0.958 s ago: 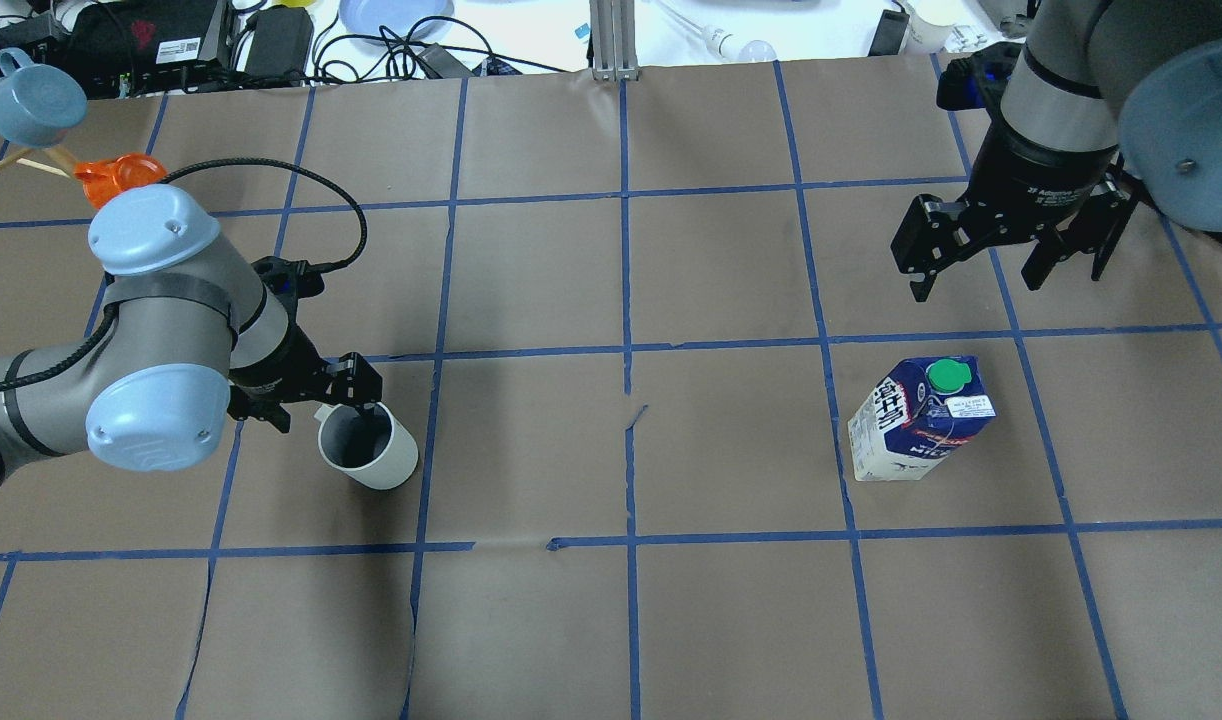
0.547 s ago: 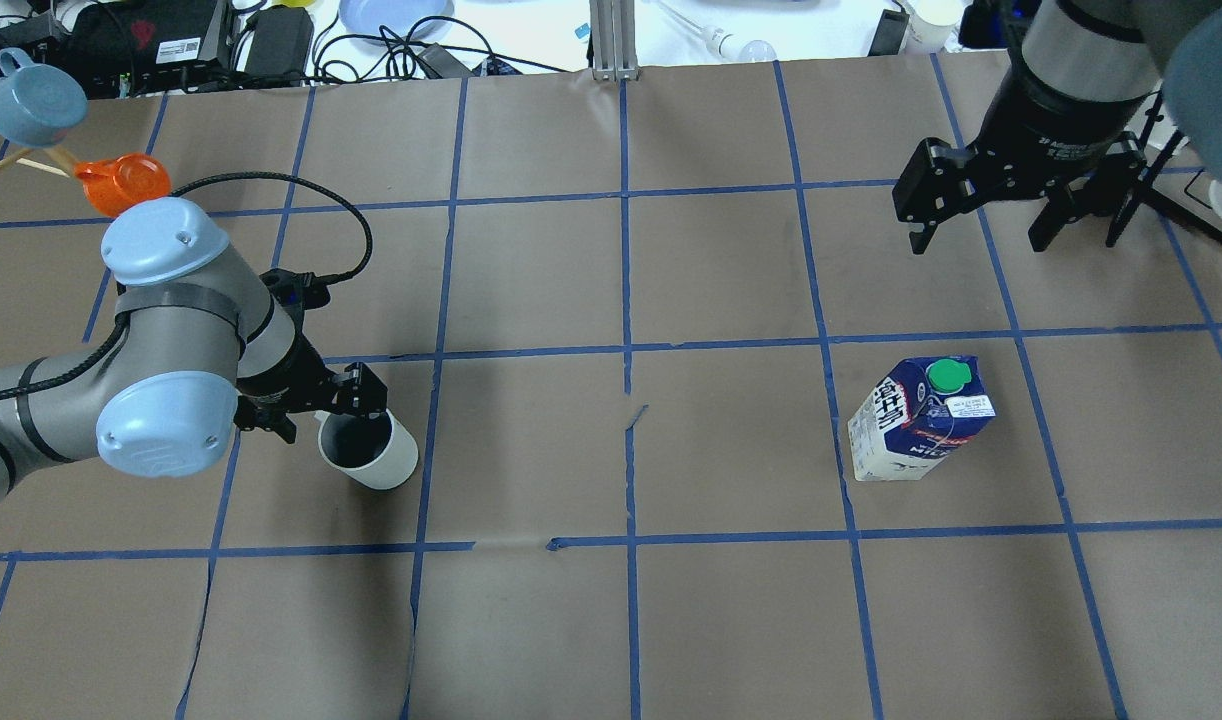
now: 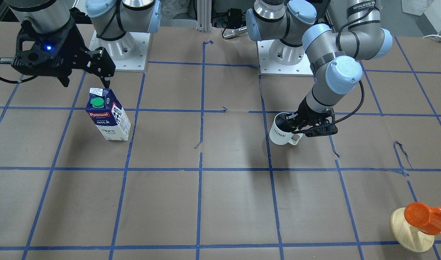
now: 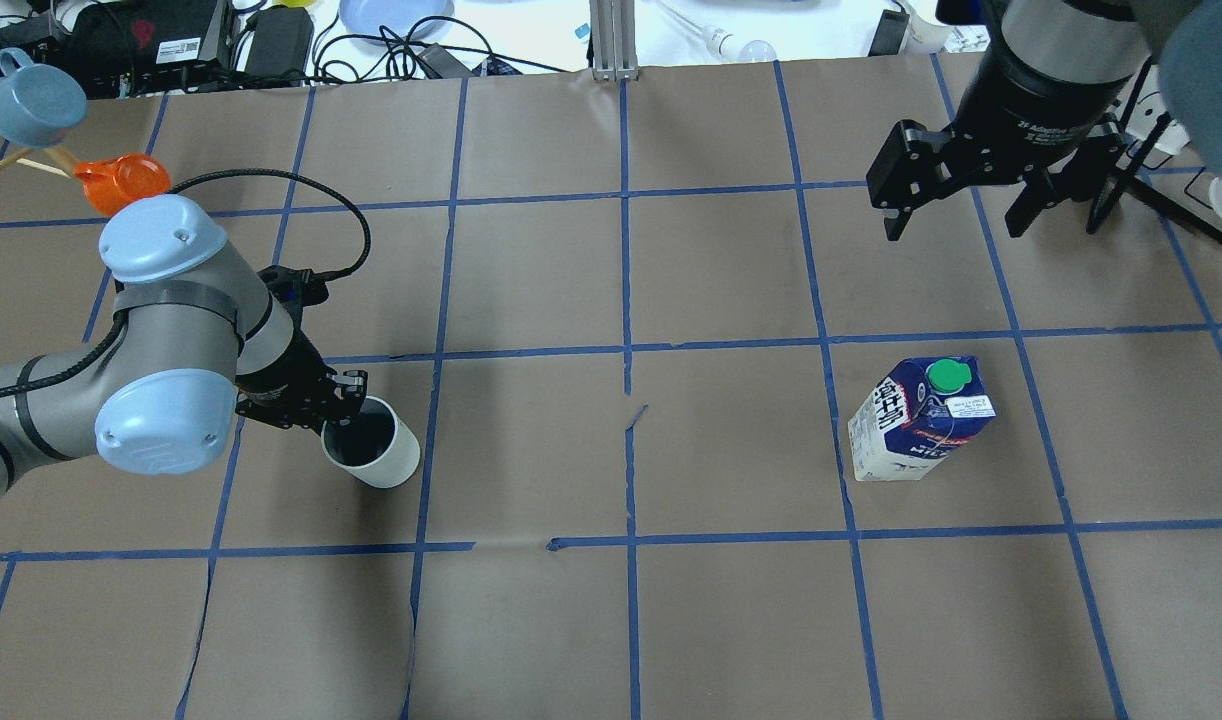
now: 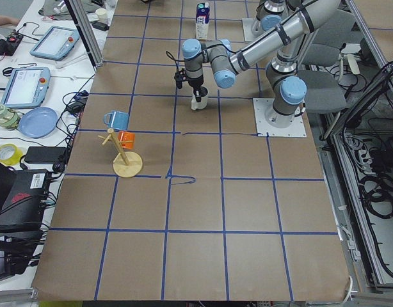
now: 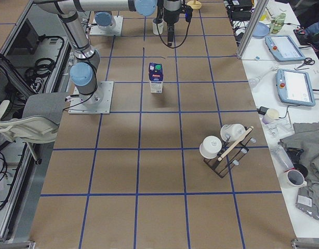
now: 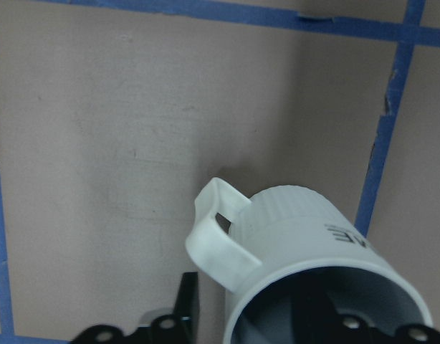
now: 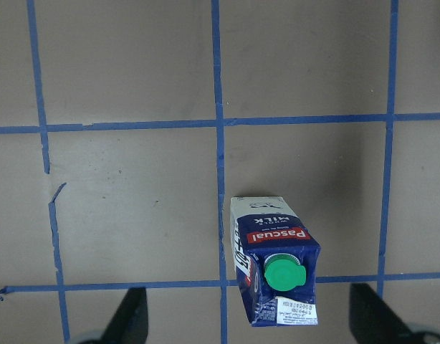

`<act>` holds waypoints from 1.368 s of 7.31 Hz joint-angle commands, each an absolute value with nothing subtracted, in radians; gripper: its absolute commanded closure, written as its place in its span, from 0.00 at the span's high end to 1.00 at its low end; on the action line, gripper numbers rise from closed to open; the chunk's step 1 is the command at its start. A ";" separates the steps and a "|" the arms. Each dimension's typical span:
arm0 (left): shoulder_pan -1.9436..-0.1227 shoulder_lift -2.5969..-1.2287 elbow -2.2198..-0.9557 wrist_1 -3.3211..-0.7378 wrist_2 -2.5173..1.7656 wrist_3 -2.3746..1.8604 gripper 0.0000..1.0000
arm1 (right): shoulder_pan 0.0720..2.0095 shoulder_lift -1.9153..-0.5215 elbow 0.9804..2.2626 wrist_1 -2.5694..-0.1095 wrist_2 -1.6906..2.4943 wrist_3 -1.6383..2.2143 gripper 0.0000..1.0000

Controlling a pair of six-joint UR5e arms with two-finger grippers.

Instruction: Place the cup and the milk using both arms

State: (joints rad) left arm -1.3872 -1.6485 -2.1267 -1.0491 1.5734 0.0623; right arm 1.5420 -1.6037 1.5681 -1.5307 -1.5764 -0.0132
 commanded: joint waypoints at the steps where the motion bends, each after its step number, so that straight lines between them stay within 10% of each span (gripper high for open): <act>1: -1.388 -1.657 -2.086 -1.055 1.568 0.060 0.10 | 1.545 -1.598 1.565 -1.537 -1.580 -0.021 1.00; 10: -1.801 -1.986 -1.568 -1.097 1.463 -0.497 0.10 | 1.546 -1.603 1.577 -1.574 -1.586 -0.021 1.00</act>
